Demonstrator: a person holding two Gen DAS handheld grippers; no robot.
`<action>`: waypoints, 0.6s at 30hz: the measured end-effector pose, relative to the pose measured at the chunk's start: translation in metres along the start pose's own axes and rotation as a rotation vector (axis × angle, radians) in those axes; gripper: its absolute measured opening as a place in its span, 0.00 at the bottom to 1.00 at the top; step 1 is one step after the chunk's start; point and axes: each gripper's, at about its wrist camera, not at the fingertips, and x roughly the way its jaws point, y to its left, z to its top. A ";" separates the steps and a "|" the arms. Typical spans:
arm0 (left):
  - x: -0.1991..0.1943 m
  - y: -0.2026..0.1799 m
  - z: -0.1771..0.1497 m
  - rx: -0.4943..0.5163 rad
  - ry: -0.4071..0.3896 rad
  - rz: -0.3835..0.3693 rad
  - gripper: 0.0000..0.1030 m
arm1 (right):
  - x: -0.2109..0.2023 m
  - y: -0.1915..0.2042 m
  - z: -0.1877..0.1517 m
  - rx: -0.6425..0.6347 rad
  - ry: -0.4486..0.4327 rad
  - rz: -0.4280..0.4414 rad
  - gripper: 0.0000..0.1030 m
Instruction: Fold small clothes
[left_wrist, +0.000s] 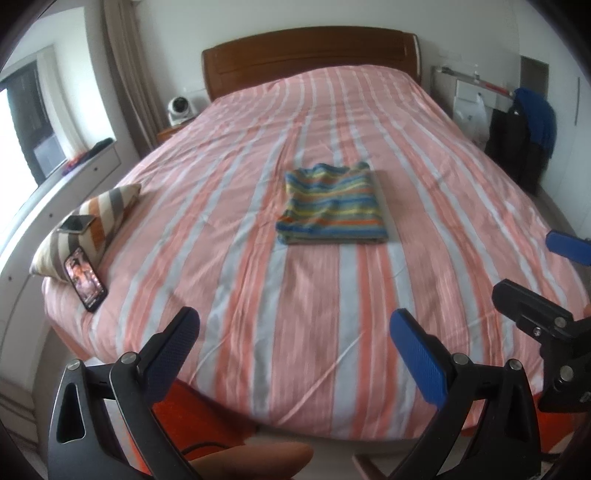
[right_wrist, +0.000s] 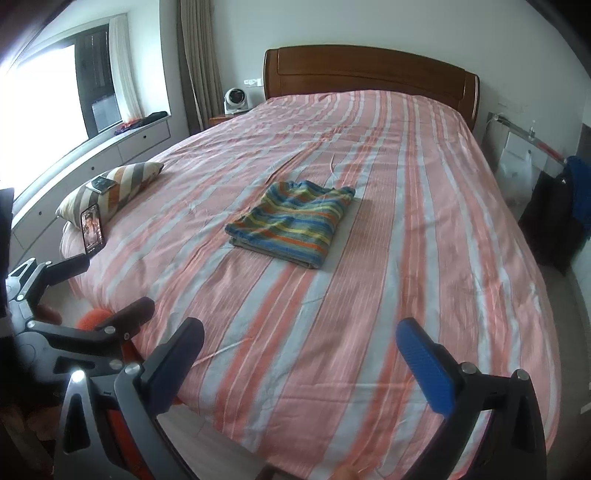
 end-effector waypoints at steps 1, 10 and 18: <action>0.000 0.001 0.000 -0.001 0.001 0.003 1.00 | -0.001 0.002 0.001 -0.003 -0.004 0.004 1.00; 0.002 0.006 0.003 -0.031 0.016 0.006 1.00 | 0.001 0.018 0.003 -0.042 0.017 0.011 1.00; 0.005 0.005 0.004 -0.033 0.032 0.009 1.00 | 0.007 0.010 0.001 -0.022 0.025 -0.021 0.99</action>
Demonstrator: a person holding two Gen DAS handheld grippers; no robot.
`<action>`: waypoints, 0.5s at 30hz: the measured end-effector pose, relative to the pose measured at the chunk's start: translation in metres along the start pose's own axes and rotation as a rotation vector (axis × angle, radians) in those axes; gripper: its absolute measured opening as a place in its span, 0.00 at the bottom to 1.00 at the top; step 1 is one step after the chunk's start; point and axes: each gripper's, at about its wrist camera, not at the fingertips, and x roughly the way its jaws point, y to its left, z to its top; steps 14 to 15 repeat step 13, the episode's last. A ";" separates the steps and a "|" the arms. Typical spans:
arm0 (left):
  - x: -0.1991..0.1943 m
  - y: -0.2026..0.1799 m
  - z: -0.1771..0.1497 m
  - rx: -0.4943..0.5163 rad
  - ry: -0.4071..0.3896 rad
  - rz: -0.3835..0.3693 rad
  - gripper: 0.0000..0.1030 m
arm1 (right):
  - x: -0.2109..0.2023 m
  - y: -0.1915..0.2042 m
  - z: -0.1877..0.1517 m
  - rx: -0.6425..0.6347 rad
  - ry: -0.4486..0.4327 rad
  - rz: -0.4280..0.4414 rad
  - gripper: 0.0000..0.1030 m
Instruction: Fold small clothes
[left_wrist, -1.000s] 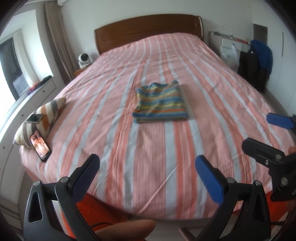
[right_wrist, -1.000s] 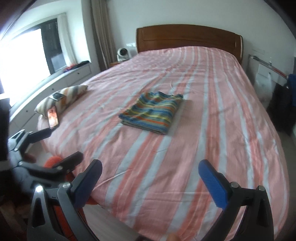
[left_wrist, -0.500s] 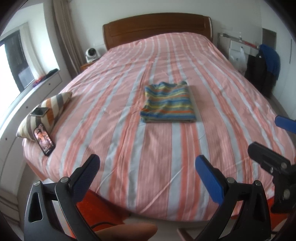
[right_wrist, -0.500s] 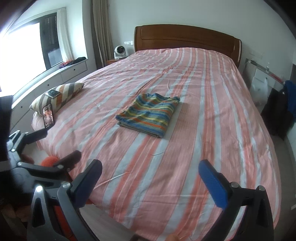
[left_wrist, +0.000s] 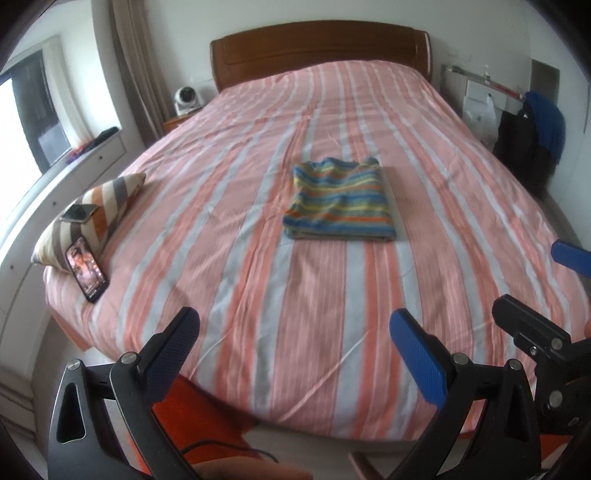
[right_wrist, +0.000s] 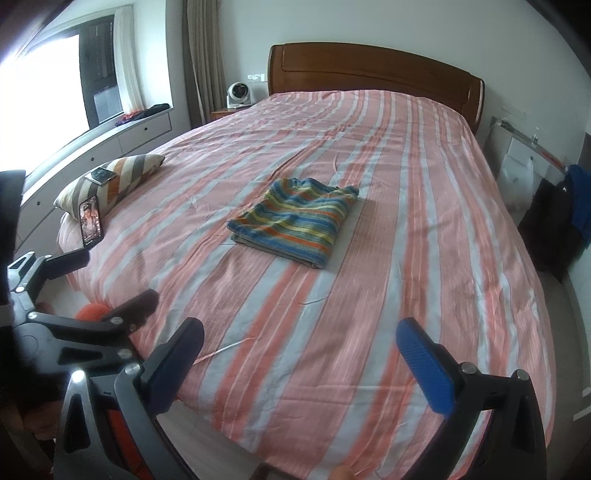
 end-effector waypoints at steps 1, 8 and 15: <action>0.000 0.000 0.000 0.000 -0.001 0.001 1.00 | 0.001 -0.002 0.000 0.005 0.002 -0.003 1.00; -0.001 0.000 0.000 -0.006 -0.012 0.007 1.00 | 0.004 -0.007 -0.001 0.019 0.008 -0.010 1.00; -0.002 -0.002 0.000 -0.003 -0.022 0.012 1.00 | 0.004 -0.008 -0.001 0.019 0.008 -0.009 1.00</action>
